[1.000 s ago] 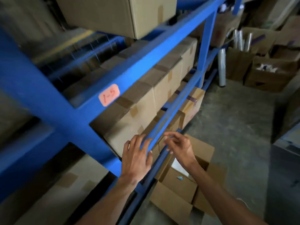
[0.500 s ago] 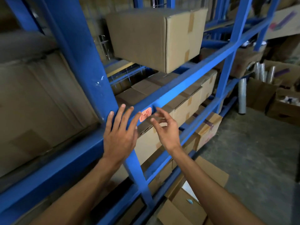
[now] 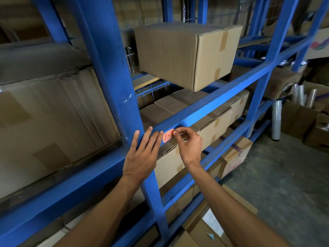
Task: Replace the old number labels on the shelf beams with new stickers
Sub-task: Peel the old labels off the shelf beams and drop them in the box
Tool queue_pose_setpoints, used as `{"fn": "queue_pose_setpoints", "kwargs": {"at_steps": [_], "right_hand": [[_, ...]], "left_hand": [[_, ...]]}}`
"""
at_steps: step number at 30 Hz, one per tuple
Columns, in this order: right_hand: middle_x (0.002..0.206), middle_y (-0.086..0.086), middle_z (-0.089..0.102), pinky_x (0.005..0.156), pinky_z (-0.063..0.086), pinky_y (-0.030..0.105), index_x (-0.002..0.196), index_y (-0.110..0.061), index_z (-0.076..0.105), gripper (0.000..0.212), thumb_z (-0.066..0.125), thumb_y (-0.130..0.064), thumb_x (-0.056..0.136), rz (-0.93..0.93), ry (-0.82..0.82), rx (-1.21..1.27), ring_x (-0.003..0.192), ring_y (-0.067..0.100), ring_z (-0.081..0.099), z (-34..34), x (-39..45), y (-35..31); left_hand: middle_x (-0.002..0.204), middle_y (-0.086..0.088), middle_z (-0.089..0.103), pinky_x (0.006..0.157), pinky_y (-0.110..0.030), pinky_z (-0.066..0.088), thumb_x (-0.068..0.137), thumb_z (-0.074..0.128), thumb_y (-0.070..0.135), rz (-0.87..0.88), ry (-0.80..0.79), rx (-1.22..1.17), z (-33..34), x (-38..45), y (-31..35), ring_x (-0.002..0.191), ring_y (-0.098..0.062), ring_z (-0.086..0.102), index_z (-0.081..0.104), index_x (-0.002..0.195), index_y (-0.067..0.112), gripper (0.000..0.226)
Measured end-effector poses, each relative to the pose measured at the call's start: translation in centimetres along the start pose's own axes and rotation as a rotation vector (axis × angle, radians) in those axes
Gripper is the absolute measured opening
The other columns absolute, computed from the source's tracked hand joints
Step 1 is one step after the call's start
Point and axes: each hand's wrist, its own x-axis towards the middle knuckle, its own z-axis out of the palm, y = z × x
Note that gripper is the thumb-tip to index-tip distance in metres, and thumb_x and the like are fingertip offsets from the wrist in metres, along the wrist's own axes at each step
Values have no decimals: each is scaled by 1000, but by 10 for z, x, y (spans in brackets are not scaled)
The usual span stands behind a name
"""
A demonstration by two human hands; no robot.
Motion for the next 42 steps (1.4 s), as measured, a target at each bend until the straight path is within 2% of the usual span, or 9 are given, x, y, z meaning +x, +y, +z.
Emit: {"fn": "queue_pose_setpoints", "kwargs": {"at_steps": [9,13,18,22,25,33,35,38,42], "right_hand": [[79,-9,73,69,51,12,83,-14,73,3,73,-13,86,-74,-152,8,72,1,64,-16,4,6],[73,-7,72,67,54,19,77,-15,72,9,79,-8,78,-39,-218,57,68,6,63,-28,2,11],[64,-8,68,63,49,11,72,-11,71,10,80,-7,73,-5,-156,120,59,-1,58,-46,2,17],[72,-2,74,68,54,19,75,-14,73,8,77,-7,77,48,-136,116,67,8,65,-71,1,28],[77,0,77,74,56,21,78,-13,73,7,76,-7,81,119,-129,41,76,13,72,-90,-3,48],[64,-8,68,54,41,-1,74,-18,75,12,78,-7,76,412,6,-243,56,-15,60,-141,-43,145],[63,-8,68,55,41,-1,70,-21,74,15,77,-8,75,507,32,-296,56,-8,62,-153,-60,171],[68,2,72,61,46,8,69,-16,74,13,74,-5,76,653,76,-338,67,10,66,-167,-89,215],[78,10,76,65,45,20,75,-13,78,8,71,-12,79,812,120,-449,75,14,68,-176,-123,271]], "left_hand": [[138,-7,62,122,-53,2,95,49,19,-15,-5,-11,-1,1,0,137,-28,50,44,148,10,54],[137,-7,62,122,-53,2,93,53,19,-16,-29,-17,-3,1,0,137,-28,50,44,148,10,56],[137,-6,63,121,-53,5,91,55,19,-15,-51,-30,-5,2,-1,136,-27,52,45,147,10,58],[140,-7,61,122,-52,0,90,46,17,-49,-88,-101,-7,3,2,139,-29,48,44,147,11,58],[153,-12,47,124,-52,-3,82,54,19,-36,-166,-268,-10,0,19,146,-32,37,45,147,15,66],[159,-14,37,124,-52,9,77,69,19,191,-512,-637,27,-32,99,149,-32,28,52,143,19,68],[159,-13,35,124,-51,14,85,62,21,221,-596,-694,46,-43,120,150,-30,27,48,146,19,62],[165,-10,19,126,-46,5,97,47,28,274,-752,-764,81,-62,151,155,-25,13,30,155,25,60],[168,-8,9,125,-42,4,101,41,33,302,-871,-850,125,-89,193,156,-24,5,20,157,26,60]]}}
